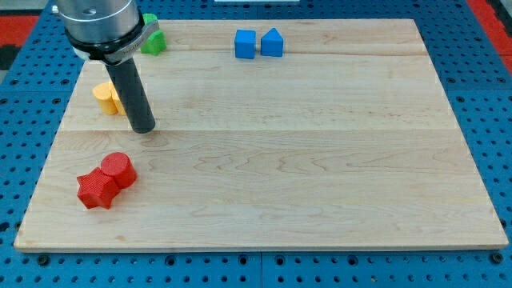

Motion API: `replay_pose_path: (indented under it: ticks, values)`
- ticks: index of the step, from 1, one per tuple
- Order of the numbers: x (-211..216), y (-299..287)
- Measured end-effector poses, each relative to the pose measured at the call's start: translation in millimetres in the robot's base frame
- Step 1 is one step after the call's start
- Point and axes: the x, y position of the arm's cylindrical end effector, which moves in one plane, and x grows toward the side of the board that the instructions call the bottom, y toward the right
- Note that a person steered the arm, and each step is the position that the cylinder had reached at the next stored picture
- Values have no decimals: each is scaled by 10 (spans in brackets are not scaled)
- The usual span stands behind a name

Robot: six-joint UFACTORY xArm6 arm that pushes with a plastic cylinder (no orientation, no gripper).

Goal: Slightly push blue cube and blue triangle to the top right

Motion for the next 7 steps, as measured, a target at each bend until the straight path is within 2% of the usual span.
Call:
replay_pose_path:
  ticks: [3,5,7]
  values:
    - [-27,31]
    - [-99,745]
    - [-803,747]
